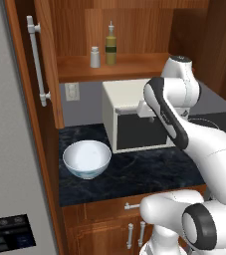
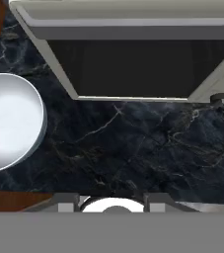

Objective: Retrieve the bottle and the shaker from the cabinet and place them next to the mixing bowl on the counter. Then add garlic from the fridge to the mixing bowl.

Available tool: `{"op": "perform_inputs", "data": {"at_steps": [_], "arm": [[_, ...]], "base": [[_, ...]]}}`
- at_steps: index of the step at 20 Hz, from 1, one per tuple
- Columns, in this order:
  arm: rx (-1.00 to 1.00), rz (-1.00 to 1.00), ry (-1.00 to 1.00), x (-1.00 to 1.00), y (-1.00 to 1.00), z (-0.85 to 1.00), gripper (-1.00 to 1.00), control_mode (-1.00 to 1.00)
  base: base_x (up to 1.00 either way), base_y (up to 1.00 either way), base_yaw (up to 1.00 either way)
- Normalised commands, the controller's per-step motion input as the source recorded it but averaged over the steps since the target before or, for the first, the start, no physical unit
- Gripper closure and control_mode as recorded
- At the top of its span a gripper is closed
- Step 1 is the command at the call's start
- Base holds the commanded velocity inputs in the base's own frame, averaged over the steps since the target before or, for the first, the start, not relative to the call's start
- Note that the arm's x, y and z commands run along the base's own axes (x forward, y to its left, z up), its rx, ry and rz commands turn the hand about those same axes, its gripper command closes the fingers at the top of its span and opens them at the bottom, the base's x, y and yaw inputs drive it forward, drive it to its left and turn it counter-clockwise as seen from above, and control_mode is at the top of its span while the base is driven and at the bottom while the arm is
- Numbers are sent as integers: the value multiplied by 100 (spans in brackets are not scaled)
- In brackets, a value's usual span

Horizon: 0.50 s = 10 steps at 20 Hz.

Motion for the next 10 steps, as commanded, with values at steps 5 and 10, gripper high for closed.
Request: {"op": "perform_inputs", "data": {"at_steps": [5,10], "arm": [[0,0,-3,-6,0,-2,-100,-100],[0,-1,-11,-19,0,44,-100,-100]], "base": [[0,0,0],[0,0,0]]}}
